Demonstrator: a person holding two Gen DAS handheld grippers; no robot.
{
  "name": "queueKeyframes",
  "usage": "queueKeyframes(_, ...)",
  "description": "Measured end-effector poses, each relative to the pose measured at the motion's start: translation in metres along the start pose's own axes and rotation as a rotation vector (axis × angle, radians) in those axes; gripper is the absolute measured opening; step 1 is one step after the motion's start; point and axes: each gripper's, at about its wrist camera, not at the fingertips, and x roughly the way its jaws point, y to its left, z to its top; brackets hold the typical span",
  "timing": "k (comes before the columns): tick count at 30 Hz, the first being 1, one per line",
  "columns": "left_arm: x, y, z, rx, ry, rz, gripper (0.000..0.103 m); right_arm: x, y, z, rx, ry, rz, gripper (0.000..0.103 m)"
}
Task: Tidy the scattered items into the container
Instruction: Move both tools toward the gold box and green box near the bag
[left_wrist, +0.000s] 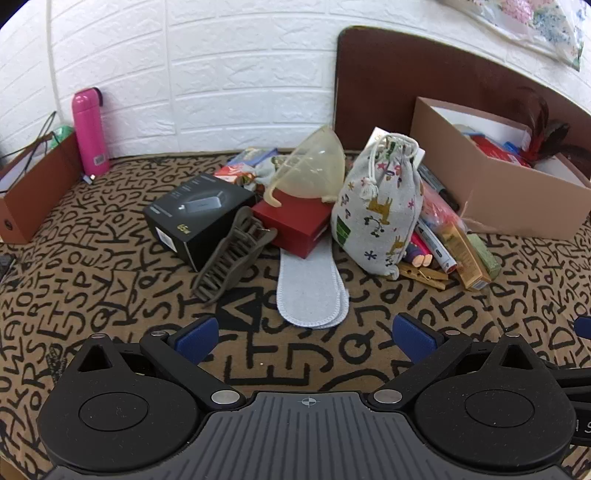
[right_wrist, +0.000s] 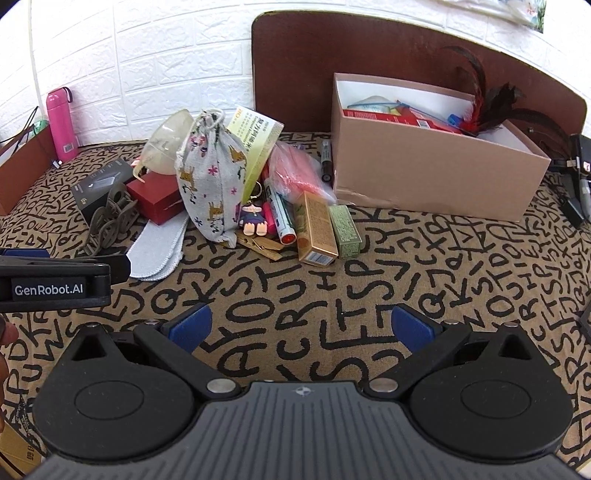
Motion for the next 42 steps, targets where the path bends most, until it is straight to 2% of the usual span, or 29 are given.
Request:
queueKeyframes(8, 0.016, -0.009, 0.005, 0.008, 0.039, -0.016, 0.103, 0.016, -0.010, -0.001, 0.004, 0.023, -0.011, 0.103)
queueKeyframes(13, 0.026, -0.020, 0.008, 0.034, 0.057, -0.027, 0.103, 0.032, -0.017, -0.003, -0.026, 0.035, -0.057, 0.103)
queueKeyframes(17, 0.035, -0.033, 0.012, 0.048, 0.068, -0.062, 0.103, 0.049, -0.029, -0.005, -0.066, 0.030, -0.094, 0.103)
queueKeyframes(23, 0.053, -0.060, 0.017, 0.077, 0.075, -0.140, 0.103, 0.070, -0.056, -0.007, -0.096, 0.014, -0.102, 0.101)
queueKeyframes(29, 0.078, -0.094, 0.024, 0.117, 0.098, -0.207, 0.096, 0.083, -0.075, 0.000, -0.063, 0.011, -0.026, 0.091)
queueKeyframes(34, 0.097, -0.110, 0.035, 0.089, 0.112, -0.268, 0.082, 0.094, -0.079, 0.009, -0.104, -0.009, 0.044, 0.077)
queueKeyframes(38, 0.112, -0.118, 0.040, 0.070, 0.135, -0.308, 0.076, 0.099, -0.081, 0.016, -0.117, -0.033, 0.120, 0.060)
queueKeyframes(40, 0.116, -0.119, 0.042, 0.054, 0.129, -0.324, 0.065, 0.101, -0.081, 0.020, -0.121, -0.035, 0.149, 0.055)
queueKeyframes(42, 0.118, -0.119, 0.044, 0.056, 0.120, -0.327, 0.057, 0.104, -0.079, 0.022, -0.128, -0.041, 0.166, 0.046)
